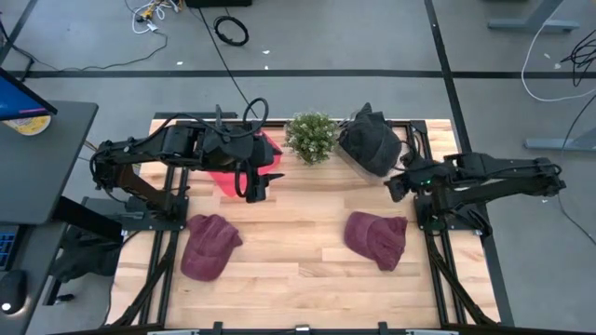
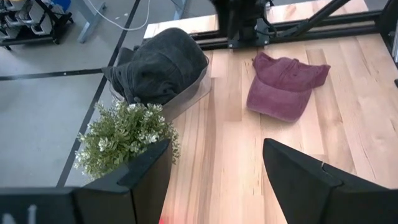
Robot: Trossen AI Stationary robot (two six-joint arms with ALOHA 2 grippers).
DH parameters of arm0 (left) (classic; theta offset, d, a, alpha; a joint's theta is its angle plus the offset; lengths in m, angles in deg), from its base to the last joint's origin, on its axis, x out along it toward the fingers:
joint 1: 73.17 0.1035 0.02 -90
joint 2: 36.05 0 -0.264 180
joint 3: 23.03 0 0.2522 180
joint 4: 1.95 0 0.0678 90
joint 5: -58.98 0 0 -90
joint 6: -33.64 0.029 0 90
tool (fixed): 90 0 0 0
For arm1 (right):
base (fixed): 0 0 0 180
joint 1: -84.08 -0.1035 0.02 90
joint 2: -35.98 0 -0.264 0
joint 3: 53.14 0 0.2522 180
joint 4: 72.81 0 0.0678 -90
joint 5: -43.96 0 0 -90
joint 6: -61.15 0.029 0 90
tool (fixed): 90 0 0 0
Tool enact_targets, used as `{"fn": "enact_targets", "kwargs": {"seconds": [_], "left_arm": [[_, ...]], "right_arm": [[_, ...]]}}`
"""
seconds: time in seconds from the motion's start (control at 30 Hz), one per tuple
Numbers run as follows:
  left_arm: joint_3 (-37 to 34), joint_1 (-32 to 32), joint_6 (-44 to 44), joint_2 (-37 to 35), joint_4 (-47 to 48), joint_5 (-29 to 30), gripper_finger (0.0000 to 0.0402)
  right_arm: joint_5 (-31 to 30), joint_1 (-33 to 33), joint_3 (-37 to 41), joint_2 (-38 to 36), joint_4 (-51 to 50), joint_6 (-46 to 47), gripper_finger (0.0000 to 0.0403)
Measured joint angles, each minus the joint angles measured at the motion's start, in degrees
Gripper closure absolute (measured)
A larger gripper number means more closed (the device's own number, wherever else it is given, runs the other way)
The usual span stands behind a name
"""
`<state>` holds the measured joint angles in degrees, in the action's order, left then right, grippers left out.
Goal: Pick & Place hat
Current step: Put the right red cap into the red bin
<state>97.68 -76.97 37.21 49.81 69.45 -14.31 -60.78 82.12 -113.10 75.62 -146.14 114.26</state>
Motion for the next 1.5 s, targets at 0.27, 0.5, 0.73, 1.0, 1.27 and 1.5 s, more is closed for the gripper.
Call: {"fn": "enact_targets", "kwargs": {"seconds": [0.27,0.5,0.73,1.0,1.27,1.5], "left_arm": [[0.00,0.02,-1.39,0.00,1.06,0.00,0.0148],[0.00,0.02,-1.45,0.00,1.04,0.03,0.0148],[0.00,0.09,-1.45,0.00,0.97,0.18,0.0148],[0.00,0.09,-1.45,0.00,0.84,0.20,0.0148],[0.00,0.09,-1.42,0.00,0.42,0.20,0.0148],[0.00,0.09,-1.42,0.00,0.42,0.20,0.0148]], "right_arm": [[15.79,-5.37,-1.52,1.04,-2.06,-2.68,0.0234],[16.76,-15.47,-1.52,5.96,-2.52,-2.64,0.0234],[16.88,-23.71,-1.52,13.53,-3.53,-2.15,0.0234],[18.50,-30.19,1.71,16.91,-0.63,6.11,0.0220],[18.84,-33.87,11.71,17.22,12.20,8.46,0.0122],[17.98,-33.97,19.33,17.86,14.24,12.00,0.0099]]}}
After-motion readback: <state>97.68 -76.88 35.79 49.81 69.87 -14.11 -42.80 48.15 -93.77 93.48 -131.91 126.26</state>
